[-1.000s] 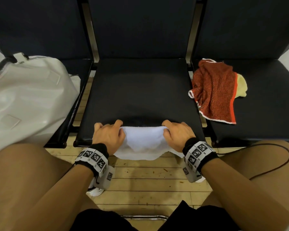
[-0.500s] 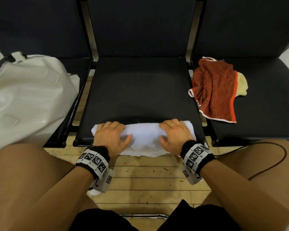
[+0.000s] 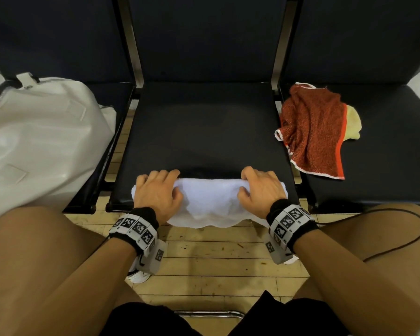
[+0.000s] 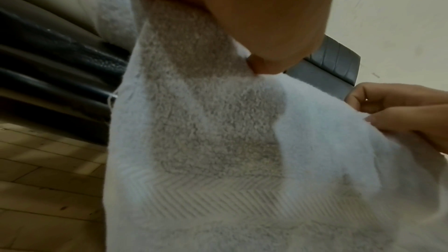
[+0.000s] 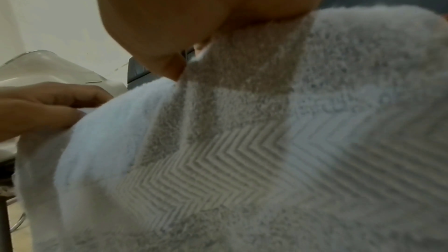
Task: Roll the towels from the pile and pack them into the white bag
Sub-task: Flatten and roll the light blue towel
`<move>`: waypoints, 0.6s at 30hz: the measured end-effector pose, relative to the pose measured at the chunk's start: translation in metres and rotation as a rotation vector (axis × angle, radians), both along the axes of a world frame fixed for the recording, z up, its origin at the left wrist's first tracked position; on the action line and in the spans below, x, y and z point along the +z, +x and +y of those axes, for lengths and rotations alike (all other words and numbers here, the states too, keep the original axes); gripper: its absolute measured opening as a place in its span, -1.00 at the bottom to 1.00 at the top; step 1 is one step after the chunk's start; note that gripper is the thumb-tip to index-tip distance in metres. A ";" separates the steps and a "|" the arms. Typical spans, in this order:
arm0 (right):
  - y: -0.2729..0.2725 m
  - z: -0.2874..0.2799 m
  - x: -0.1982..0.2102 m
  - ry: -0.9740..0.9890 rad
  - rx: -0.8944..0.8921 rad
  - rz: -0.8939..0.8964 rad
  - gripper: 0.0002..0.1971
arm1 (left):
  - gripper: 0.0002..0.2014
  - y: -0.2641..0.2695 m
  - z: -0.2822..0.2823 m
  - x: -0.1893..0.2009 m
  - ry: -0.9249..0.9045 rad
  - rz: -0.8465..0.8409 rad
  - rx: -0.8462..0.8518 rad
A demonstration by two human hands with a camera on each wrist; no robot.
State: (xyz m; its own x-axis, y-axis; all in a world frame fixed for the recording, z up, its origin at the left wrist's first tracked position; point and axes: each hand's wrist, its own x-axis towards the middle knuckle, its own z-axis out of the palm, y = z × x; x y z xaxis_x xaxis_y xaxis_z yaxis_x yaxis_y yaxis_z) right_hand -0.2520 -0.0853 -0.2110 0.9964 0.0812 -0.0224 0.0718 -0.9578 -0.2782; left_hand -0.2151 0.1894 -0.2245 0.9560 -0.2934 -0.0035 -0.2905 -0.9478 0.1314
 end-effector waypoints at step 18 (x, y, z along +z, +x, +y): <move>0.006 0.000 -0.016 -0.085 0.084 -0.061 -0.70 | -0.64 0.001 -0.006 -0.001 -0.042 -0.005 -0.027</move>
State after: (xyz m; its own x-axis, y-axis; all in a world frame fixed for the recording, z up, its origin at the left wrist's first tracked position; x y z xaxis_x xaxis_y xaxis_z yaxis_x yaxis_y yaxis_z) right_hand -0.2462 -0.0856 -0.2271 0.9859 0.1647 0.0279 0.1670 -0.9678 -0.1885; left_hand -0.2145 0.1832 -0.2252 0.9476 -0.3190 0.0141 -0.3167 -0.9333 0.1695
